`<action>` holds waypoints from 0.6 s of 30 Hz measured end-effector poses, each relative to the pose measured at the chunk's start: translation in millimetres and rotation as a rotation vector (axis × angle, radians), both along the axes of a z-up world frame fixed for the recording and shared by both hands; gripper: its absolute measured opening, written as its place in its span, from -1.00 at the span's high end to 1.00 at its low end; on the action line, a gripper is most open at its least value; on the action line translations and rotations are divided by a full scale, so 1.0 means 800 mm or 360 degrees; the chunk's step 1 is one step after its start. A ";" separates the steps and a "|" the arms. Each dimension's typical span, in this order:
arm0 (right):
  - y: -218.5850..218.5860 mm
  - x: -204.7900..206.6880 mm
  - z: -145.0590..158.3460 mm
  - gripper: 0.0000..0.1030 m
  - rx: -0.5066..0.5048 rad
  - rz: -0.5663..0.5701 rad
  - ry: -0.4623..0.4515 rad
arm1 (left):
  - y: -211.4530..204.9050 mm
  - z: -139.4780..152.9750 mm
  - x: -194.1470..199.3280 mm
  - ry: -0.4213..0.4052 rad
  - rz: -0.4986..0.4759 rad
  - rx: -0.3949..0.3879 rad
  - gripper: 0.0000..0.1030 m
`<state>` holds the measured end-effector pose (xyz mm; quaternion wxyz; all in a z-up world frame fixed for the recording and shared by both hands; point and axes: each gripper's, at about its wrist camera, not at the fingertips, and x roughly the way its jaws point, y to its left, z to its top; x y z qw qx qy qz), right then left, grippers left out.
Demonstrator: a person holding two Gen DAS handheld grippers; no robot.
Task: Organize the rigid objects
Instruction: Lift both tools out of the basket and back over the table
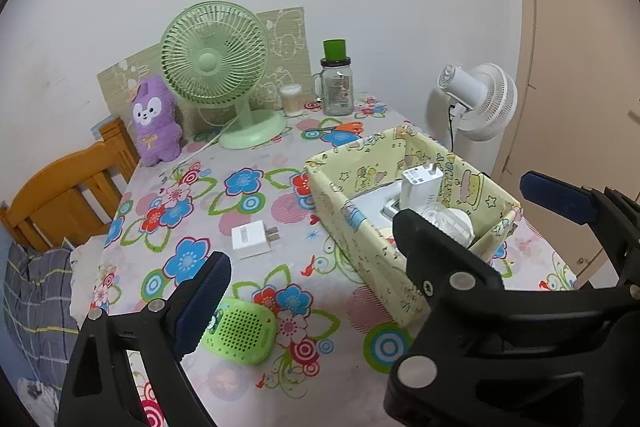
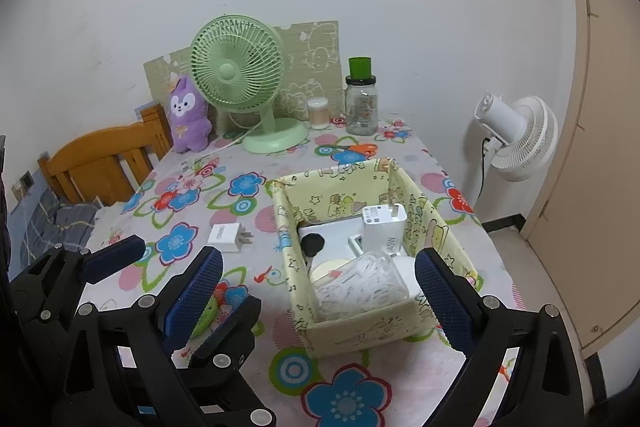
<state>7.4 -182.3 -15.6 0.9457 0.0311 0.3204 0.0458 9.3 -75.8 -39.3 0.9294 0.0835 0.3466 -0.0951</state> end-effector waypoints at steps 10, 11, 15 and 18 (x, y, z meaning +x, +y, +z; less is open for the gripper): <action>0.023 -0.002 -0.002 -0.91 -0.0045 -0.0029 0.0027 | 0.030 -0.004 -0.008 -0.0017 0.0078 -0.0023 -0.89; 0.026 -0.002 -0.002 -0.91 -0.0055 -0.0028 0.0026 | 0.034 -0.005 -0.008 -0.0016 0.0084 -0.0026 -0.90; 0.039 -0.003 -0.005 -0.91 -0.0093 -0.0009 0.0004 | 0.046 -0.010 -0.008 -0.0004 0.0105 -0.0042 -0.91; 0.051 -0.001 -0.010 -0.91 -0.0106 0.0009 0.0008 | 0.057 -0.015 -0.008 0.0005 0.0124 -0.0046 -0.92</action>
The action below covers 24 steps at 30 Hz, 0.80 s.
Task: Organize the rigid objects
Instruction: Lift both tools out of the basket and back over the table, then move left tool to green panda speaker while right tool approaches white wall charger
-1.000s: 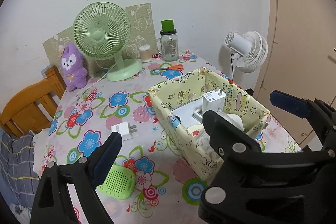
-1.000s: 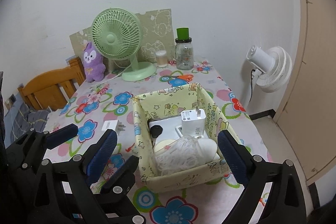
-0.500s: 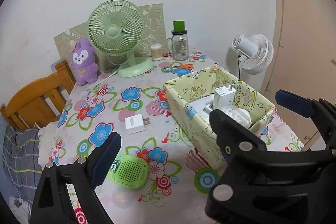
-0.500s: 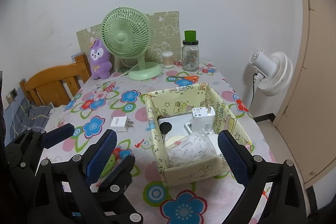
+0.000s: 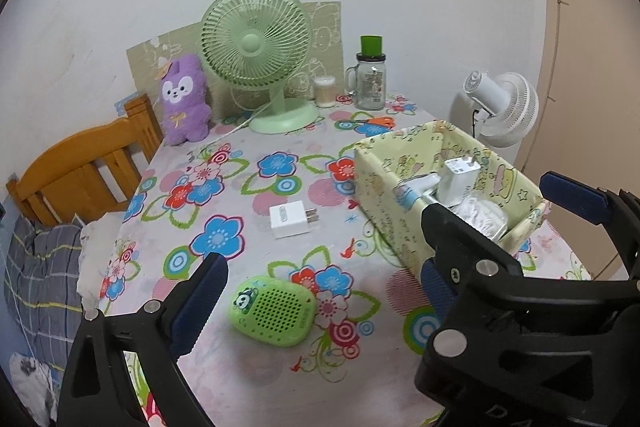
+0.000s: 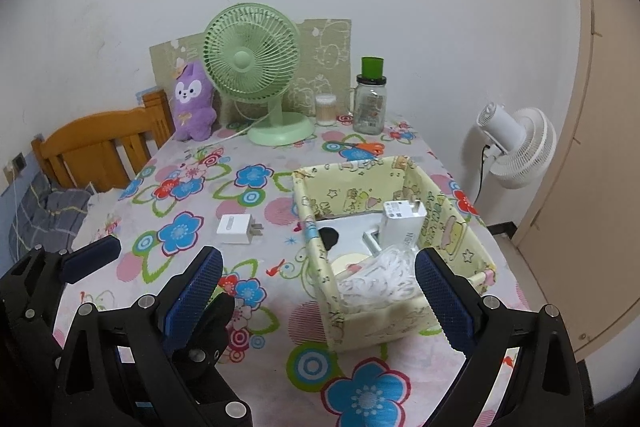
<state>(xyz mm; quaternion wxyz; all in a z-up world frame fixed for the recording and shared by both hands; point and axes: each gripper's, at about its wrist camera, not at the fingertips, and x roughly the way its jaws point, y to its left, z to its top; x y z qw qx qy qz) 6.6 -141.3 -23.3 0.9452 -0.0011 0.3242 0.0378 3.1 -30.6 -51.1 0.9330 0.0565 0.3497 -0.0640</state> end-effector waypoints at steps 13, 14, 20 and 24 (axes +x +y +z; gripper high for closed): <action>0.038 0.015 -0.027 -0.91 -0.0018 0.0083 0.0044 | 0.038 -0.031 0.013 0.0079 0.0069 0.0009 -0.92; 0.041 0.016 -0.030 -0.91 -0.0020 0.0089 0.0051 | 0.041 -0.033 0.014 0.0086 0.0071 0.0007 -0.92; 0.059 0.023 -0.044 -0.91 -0.0049 0.0129 0.0073 | 0.056 -0.053 0.023 0.0146 0.0095 -0.0009 -0.92; 0.068 0.029 -0.055 -0.91 -0.0042 0.0160 0.0104 | 0.067 -0.066 0.029 0.0187 0.0109 -0.0026 -0.92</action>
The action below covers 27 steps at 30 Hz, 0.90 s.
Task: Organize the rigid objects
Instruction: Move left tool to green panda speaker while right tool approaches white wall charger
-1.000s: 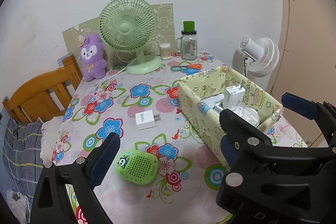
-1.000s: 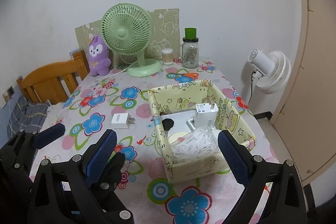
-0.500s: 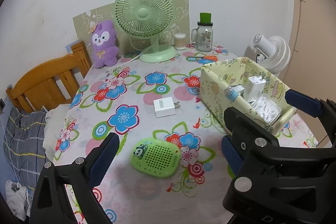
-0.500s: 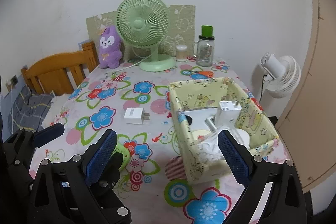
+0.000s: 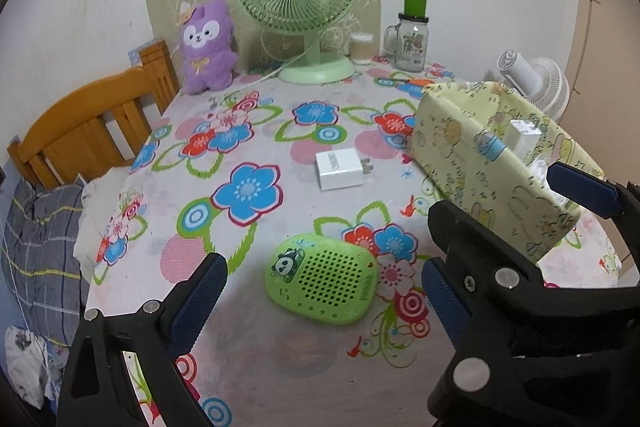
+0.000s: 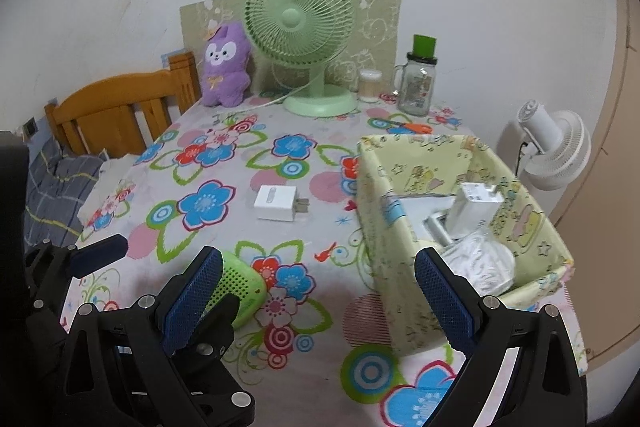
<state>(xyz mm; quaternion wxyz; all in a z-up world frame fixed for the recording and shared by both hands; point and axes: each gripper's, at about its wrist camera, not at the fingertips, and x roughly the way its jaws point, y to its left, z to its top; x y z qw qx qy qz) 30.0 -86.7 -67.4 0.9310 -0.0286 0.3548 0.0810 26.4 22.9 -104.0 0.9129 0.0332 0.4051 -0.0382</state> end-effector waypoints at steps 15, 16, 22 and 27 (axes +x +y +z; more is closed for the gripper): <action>0.022 0.026 -0.048 -0.83 -0.0005 0.0043 0.0153 | 0.017 -0.049 0.023 0.0160 -0.0014 -0.0034 -0.92; 0.023 0.027 -0.050 -0.82 -0.0018 0.0033 0.0147 | 0.018 -0.052 0.025 0.0168 -0.0021 -0.0035 -0.92; 0.027 0.028 -0.053 -0.72 -0.0070 0.0019 0.0114 | 0.020 -0.062 0.030 0.0198 -0.0070 -0.0077 -0.92; 0.030 0.034 -0.061 -0.69 -0.0034 0.0030 0.0174 | 0.022 -0.067 0.033 0.0207 -0.0092 -0.0071 -0.92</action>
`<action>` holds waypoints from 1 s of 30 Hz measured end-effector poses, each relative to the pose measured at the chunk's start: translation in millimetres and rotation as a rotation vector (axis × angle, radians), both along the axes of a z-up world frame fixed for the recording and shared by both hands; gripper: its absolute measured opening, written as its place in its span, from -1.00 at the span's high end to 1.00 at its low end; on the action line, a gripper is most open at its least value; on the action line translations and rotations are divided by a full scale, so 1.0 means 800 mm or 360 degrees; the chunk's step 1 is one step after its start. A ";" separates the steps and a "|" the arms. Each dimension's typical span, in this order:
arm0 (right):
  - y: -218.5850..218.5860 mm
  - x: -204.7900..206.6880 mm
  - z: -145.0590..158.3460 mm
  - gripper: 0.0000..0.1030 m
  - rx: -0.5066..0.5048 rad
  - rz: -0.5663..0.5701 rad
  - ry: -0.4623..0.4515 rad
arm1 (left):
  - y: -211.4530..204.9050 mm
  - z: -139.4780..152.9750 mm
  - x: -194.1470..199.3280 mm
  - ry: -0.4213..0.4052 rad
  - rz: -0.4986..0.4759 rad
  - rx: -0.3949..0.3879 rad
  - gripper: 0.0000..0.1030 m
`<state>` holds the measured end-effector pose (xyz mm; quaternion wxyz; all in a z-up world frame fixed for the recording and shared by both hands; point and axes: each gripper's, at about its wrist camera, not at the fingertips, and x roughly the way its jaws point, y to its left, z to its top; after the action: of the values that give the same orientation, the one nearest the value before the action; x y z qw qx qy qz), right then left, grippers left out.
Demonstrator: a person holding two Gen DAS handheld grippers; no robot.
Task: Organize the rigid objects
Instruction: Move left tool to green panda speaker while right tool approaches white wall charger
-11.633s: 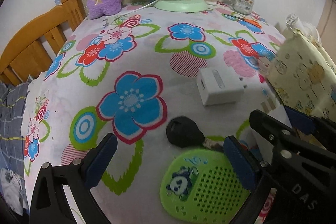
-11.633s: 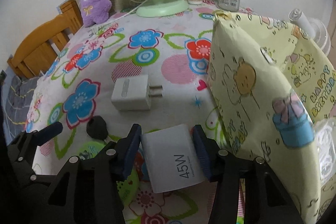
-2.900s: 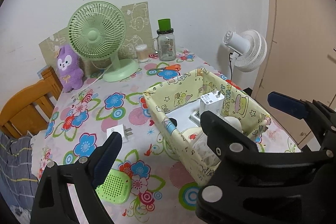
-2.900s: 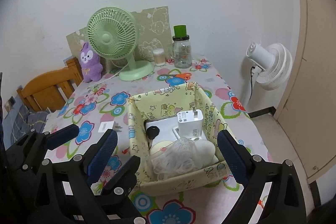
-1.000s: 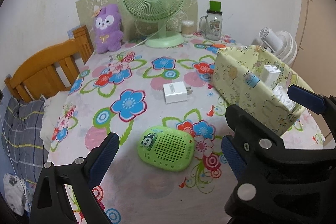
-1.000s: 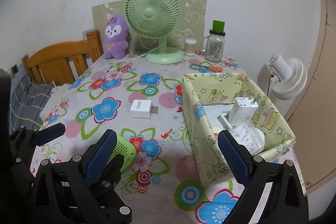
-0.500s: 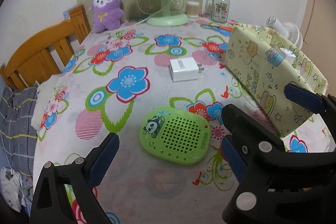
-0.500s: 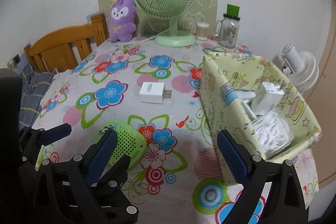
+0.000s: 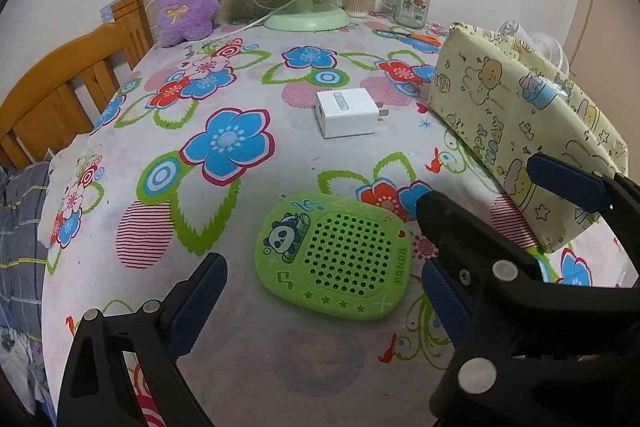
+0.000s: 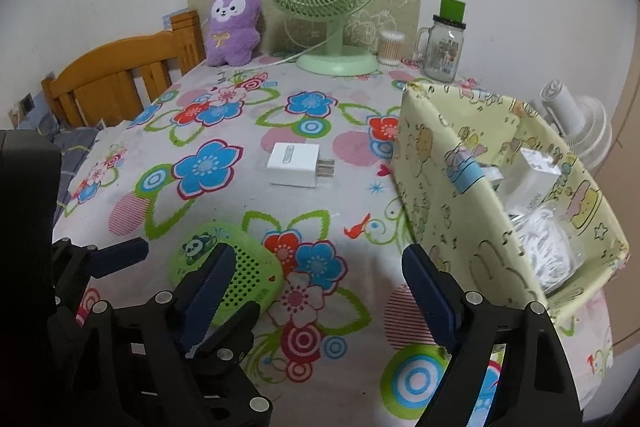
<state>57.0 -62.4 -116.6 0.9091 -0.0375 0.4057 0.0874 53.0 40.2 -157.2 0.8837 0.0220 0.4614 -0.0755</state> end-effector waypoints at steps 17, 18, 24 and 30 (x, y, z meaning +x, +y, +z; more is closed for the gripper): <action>-0.013 0.023 -0.042 -0.36 0.0044 -0.0084 0.0169 | -0.019 -0.028 0.021 0.0037 -0.0094 0.0067 -1.00; -0.014 0.025 -0.043 -0.34 0.0055 -0.0088 0.0175 | -0.019 -0.027 0.022 0.0036 -0.0097 0.0062 -1.00; -0.015 0.029 -0.047 -0.24 0.0085 -0.0092 0.0196 | -0.021 -0.029 0.026 0.0017 -0.0109 0.0039 -1.00; -0.017 0.032 -0.049 -0.24 0.0092 -0.0112 0.0214 | -0.023 -0.029 0.028 -0.0009 -0.0145 0.0031 -1.00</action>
<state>82.3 -76.1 -156.1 0.8830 0.0091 0.4641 0.0693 75.3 21.7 -180.7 0.8804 0.0518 0.4582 -0.1111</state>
